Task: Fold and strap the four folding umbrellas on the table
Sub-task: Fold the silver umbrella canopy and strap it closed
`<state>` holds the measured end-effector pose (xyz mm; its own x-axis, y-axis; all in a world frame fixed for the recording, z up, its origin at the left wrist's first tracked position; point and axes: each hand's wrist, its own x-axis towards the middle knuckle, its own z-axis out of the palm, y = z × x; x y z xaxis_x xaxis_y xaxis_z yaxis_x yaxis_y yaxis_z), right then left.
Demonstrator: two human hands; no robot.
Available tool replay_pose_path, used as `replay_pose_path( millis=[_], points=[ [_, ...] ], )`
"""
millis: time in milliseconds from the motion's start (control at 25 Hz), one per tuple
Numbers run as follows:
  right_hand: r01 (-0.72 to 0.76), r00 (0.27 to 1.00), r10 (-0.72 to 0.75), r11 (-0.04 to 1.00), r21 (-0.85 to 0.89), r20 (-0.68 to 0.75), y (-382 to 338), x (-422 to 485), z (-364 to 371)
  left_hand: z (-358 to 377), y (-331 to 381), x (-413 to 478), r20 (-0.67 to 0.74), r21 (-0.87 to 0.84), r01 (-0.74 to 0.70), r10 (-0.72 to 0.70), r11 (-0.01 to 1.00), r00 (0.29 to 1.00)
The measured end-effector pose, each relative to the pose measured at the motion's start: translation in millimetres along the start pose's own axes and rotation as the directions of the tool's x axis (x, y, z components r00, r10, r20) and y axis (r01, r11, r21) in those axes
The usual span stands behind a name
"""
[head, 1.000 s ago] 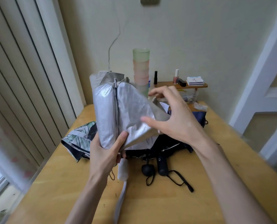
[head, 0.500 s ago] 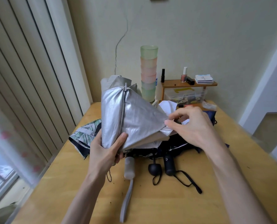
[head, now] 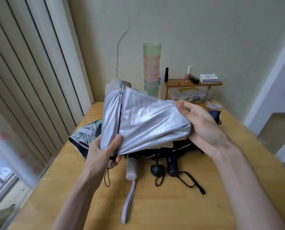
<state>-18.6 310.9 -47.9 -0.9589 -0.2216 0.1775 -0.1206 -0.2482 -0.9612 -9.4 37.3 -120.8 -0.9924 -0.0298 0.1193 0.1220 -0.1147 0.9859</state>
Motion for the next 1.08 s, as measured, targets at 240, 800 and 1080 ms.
replay_pose_path(
  millis=[240,800,1080],
  points=[
    [0.15,0.983,-0.094,0.91,-0.388,0.158,0,-3,-4,3,1,1,-0.094,-0.101,-0.002,-0.008,0.995,0.996],
    [0.215,0.977,-0.196,0.881,-0.421,0.089,-11,-7,-2,7,1,1,-0.233,-0.077,-0.058,0.039,0.995,0.972],
    [0.142,0.984,-0.179,0.717,-0.682,0.017,13,7,-11,22,-5,-2,-0.382,-0.154,-0.119,0.052,0.981,0.923]
  ],
)
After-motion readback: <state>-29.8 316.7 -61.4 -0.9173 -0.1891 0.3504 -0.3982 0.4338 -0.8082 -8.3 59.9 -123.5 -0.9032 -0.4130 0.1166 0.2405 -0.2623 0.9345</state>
